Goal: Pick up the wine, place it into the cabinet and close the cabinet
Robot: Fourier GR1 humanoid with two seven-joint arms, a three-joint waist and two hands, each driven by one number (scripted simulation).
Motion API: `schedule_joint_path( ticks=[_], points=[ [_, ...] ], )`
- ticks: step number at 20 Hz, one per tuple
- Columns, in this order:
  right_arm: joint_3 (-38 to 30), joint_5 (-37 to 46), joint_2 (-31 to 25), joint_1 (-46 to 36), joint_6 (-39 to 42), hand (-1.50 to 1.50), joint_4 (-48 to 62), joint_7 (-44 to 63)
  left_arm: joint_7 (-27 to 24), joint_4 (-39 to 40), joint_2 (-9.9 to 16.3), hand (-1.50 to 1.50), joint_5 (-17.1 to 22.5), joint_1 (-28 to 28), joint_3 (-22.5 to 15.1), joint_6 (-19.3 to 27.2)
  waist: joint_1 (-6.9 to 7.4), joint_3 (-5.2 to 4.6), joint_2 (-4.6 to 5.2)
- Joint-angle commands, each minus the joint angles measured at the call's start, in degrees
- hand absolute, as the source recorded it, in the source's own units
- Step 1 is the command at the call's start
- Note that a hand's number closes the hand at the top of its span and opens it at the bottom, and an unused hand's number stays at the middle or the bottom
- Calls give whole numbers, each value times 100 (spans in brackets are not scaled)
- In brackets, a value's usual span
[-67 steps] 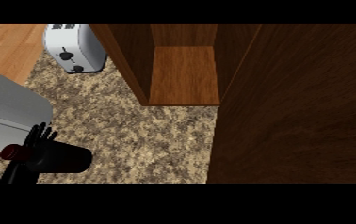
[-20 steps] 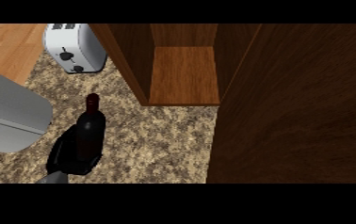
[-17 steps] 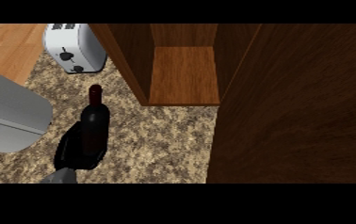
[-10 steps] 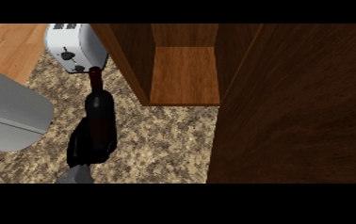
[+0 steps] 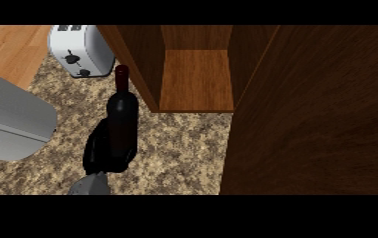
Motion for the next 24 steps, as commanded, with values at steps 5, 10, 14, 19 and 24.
schedule_joint_path(
  ticks=[5,10,14,19,24],
  points=[
    [249,41,222,100,-19,-150,48,-204,907,-1890,-76,150,740,661,-1601,1209,12,0,2],
    [-55,-443,-45,248,63,-150,-520,380,910,-2582,-77,150,938,999,-2669,2227,-17,-2,3],
    [-96,-394,40,530,311,-150,-221,-276,883,-2076,-77,150,1222,444,-2802,2678,-42,-2,15],
    [-50,-391,23,410,224,-150,-338,-10,598,-2037,-77,150,1714,499,-3394,3163,-32,-3,14],
    [-409,-592,-143,-240,131,-150,61,295,381,-1776,-77,150,1813,385,-3497,3409,-12,-4,16]
  ],
)
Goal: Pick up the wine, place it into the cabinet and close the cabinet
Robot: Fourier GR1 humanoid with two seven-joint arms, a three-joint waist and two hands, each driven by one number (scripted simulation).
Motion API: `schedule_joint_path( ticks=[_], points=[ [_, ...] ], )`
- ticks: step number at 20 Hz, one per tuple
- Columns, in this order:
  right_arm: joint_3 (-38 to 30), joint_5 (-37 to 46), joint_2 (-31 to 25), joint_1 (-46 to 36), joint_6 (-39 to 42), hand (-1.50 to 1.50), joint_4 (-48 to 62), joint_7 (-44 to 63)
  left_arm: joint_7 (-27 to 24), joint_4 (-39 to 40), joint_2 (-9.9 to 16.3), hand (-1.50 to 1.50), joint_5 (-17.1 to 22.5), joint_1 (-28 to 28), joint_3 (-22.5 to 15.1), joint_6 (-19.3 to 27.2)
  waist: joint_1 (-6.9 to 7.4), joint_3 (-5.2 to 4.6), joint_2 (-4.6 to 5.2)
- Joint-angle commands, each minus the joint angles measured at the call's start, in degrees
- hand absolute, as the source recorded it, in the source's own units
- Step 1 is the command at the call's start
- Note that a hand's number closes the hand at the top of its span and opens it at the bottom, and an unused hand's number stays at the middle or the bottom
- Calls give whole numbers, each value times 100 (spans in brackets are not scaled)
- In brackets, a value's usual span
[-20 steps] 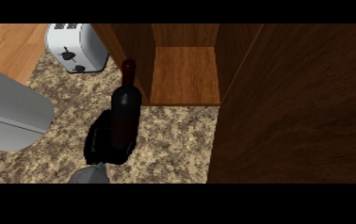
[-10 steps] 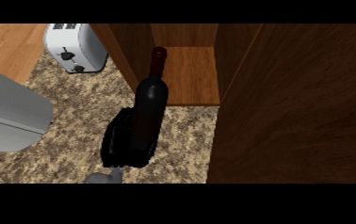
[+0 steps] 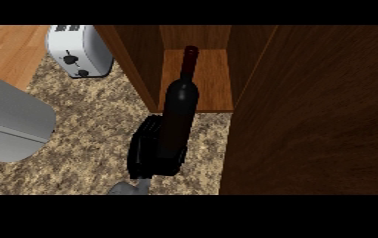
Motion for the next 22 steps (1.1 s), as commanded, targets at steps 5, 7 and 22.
schedule_joint_path(
  ticks=[5,7,22],
  points=[
    [88,-185,50,-340,-192,-150,-78,276,-672,1214,-1,150,773,-752,-273,7,-5,-3,7],
    [244,26,167,-178,-61,-150,178,-129,-687,1634,-1,150,968,-1443,-100,88,-28,-3,14],
    [190,-142,128,-124,2,-150,193,-167,-1453,3479,-1,150,2464,-3030,-572,-61,-115,-5,31]
  ],
)
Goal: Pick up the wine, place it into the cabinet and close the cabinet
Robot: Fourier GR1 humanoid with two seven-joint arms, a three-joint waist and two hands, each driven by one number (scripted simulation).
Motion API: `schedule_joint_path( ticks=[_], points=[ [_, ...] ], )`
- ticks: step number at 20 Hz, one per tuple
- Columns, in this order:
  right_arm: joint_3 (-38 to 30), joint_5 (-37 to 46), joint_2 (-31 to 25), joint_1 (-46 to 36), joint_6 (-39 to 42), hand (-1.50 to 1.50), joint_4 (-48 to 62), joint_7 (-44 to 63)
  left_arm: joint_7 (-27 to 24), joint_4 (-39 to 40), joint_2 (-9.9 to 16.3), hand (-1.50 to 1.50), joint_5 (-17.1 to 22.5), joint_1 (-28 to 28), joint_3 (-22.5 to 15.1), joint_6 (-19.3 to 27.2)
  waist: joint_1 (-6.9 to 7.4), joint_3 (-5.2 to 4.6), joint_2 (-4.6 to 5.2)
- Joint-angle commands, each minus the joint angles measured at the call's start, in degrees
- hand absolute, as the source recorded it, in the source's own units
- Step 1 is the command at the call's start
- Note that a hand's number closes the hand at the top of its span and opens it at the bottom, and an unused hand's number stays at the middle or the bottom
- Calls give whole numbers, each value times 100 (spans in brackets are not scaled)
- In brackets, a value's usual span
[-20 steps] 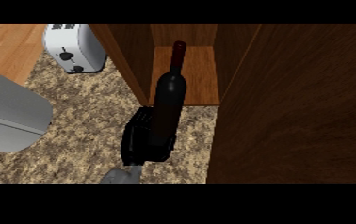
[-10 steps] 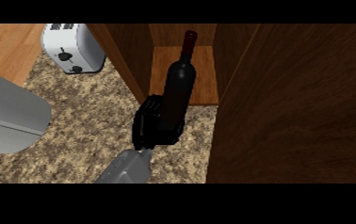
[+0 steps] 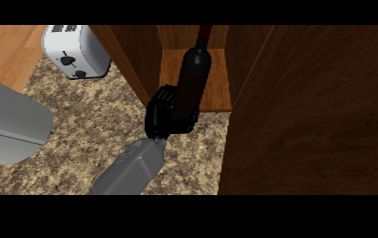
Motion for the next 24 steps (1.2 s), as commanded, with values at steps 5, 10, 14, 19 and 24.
schedule_joint_path(
  ticks=[5,10,14,19,24],
  points=[
    [-250,-274,-101,-113,84,-150,233,-144,199,687,-1,150,405,-804,393,31,-4,1,6],
    [-181,-262,-122,-100,5,-150,-115,29,-62,938,-1,150,858,-1290,219,251,-114,-3,23],
    [-59,-197,-84,78,0,-150,-183,69,235,1276,-1,150,625,-1676,595,86,-36,0,7],
    [-232,-205,-186,-245,-44,-150,-39,126,389,1867,-1,150,623,-2070,708,-56,-53,-2,24],
    [224,132,68,161,122,-150,129,-412,513,2233,-1,150,767,-2391,641,50,-157,-2,51]
  ],
)
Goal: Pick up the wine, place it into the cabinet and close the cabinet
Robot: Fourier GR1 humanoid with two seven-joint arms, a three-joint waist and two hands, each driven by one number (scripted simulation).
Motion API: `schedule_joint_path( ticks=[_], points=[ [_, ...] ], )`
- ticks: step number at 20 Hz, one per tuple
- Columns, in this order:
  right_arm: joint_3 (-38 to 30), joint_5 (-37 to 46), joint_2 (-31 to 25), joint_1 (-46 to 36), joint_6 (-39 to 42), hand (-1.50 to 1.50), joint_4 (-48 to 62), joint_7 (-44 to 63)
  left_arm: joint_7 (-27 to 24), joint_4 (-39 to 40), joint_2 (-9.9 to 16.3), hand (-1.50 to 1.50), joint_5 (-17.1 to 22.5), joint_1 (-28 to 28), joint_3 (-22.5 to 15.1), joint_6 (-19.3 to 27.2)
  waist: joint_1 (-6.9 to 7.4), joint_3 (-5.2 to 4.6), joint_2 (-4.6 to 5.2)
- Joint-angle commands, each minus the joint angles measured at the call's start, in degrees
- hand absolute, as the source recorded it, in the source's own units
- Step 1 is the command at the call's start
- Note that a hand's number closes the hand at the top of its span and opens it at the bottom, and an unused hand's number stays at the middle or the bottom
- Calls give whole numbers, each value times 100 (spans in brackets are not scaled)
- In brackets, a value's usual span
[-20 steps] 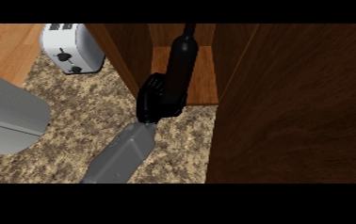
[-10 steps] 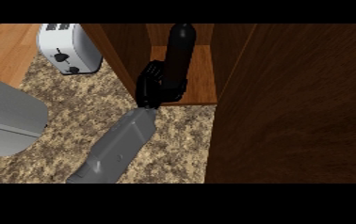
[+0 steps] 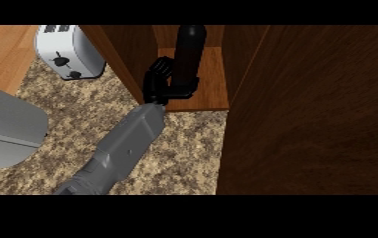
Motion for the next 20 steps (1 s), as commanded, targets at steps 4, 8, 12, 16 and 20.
schedule_joint_path(
  ticks=[4,8,12,16,20],
  points=[
    [-191,-180,-34,1,138,-150,277,-286,414,445,2,150,155,-743,123,94,-152,14,10],
    [119,43,66,21,180,-150,320,-427,461,590,2,150,266,-967,255,146,-206,11,31],
    [373,162,176,-112,105,-150,320,-371,249,555,2,150,340,-906,260,41,-238,6,40],
    [353,85,151,-420,7,-150,349,-121,295,279,2,150,499,-705,12,359,-379,3,48],
    [422,192,207,-458,82,-150,663,-381,239,278,2,150,550,-547,-187,158,-415,1,88]
  ],
)
